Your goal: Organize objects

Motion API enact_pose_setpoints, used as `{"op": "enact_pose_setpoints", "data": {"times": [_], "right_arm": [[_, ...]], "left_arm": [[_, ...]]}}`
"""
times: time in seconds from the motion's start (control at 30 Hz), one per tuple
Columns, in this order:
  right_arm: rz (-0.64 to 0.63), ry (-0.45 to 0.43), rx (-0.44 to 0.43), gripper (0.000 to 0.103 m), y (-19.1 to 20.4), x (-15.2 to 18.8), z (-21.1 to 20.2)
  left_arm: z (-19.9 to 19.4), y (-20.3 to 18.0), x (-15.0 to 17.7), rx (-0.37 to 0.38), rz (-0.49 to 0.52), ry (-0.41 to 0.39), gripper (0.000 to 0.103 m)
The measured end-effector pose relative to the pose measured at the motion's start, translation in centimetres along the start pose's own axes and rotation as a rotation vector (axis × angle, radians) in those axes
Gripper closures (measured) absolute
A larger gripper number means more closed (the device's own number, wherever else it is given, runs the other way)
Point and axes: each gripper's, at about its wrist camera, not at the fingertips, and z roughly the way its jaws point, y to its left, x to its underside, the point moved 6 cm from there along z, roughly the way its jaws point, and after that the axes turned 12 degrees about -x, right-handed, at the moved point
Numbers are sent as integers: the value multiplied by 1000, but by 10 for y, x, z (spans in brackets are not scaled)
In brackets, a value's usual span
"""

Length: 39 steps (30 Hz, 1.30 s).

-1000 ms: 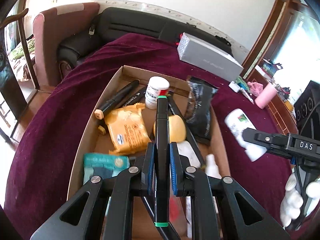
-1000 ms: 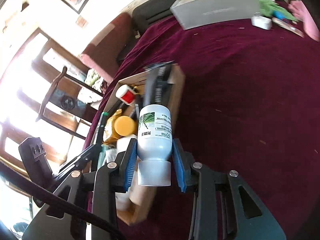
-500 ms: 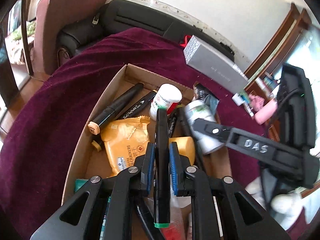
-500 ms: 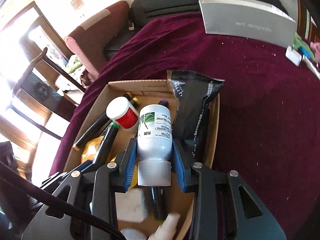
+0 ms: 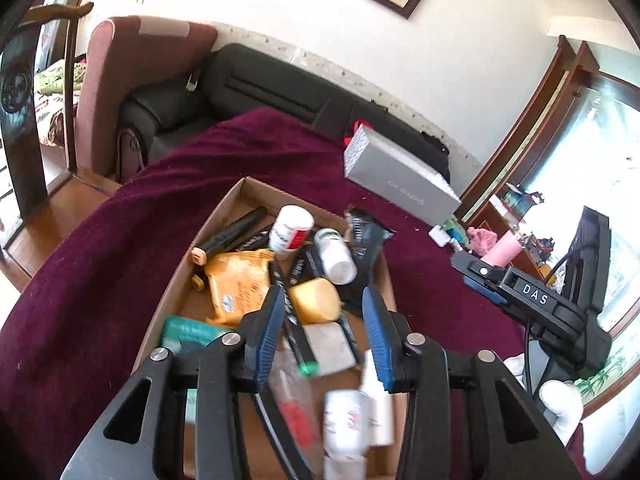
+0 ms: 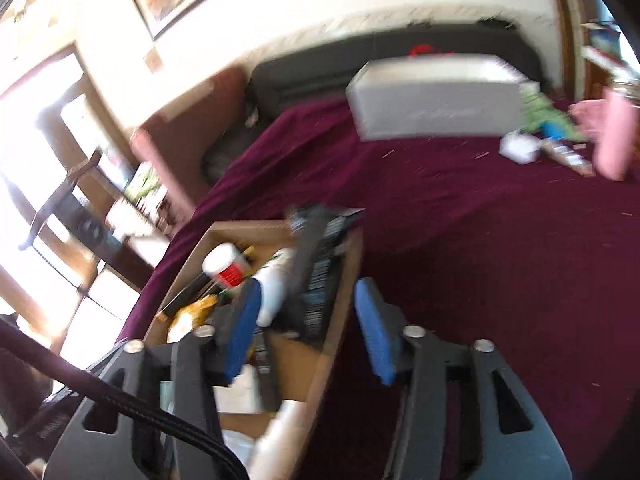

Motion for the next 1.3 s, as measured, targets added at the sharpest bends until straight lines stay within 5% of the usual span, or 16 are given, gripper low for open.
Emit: {"op": "enact_pose_setpoints", "data": {"times": [0.33, 0.57, 0.77, 1.03, 1.3], "right_arm": [[-83, -135, 174, 44, -60, 13, -62], [38, -177, 258, 44, -137, 26, -94], [176, -133, 333, 44, -184, 33, -98], [305, -40, 414, 42, -228, 52, -93], [270, -4, 423, 24, -225, 58, -88]], "left_arm": [[-25, -81, 31, 6, 163, -27, 67], [-9, -152, 70, 14, 308, 23, 67], [28, -206, 114, 64, 406, 110, 67], [60, -232, 161, 100, 493, 246, 67], [66, -222, 161, 160, 406, 321, 66]]}}
